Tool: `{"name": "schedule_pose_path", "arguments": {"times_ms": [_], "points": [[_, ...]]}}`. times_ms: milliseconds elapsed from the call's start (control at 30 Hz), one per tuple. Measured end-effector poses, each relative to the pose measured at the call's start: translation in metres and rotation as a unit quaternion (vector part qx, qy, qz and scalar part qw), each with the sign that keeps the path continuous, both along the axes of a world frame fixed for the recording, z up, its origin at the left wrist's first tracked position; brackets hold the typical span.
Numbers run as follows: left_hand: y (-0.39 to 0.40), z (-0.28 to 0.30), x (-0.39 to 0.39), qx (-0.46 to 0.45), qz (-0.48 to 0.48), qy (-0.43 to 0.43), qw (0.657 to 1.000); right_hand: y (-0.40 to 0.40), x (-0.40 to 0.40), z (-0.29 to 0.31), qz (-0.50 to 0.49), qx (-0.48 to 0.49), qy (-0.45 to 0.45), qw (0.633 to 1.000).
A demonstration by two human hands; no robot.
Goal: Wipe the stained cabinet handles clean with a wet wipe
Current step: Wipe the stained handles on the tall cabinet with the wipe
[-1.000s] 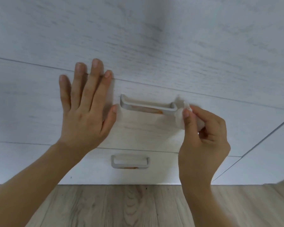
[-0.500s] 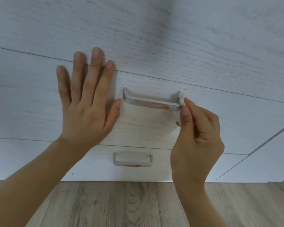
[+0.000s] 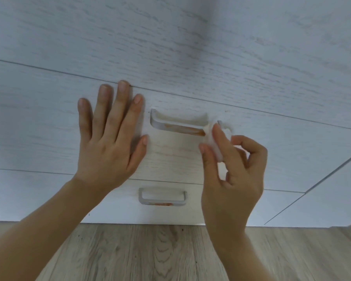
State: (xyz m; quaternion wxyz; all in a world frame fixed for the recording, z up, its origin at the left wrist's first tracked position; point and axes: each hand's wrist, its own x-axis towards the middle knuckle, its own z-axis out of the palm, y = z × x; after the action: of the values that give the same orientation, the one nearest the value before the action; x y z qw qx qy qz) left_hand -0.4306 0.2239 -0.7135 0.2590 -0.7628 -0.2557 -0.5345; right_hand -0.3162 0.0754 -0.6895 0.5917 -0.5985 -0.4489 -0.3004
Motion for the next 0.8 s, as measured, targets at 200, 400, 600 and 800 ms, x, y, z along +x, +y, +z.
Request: {"name": "schedule_pose_path", "arguments": {"times_ms": [200,400,600,800], "points": [[0.001,-0.001,-0.001,0.001,0.006,0.006,1.0,0.004,0.009,0.001,-0.039,0.01,-0.084,0.996],[0.002,-0.003,0.003,0.002,0.012,-0.006,1.0,0.003,0.013,0.005,-0.042,-0.015,-0.134,0.99],[0.005,-0.004,0.005,0.017,0.018,-0.012,1.0,-0.004,0.013,0.011,-0.038,-0.012,-0.141,0.989],[0.006,-0.004,0.006,0.029,0.018,-0.022,0.999,0.002,0.009,0.019,-0.049,-0.064,-0.171,0.982]]}}
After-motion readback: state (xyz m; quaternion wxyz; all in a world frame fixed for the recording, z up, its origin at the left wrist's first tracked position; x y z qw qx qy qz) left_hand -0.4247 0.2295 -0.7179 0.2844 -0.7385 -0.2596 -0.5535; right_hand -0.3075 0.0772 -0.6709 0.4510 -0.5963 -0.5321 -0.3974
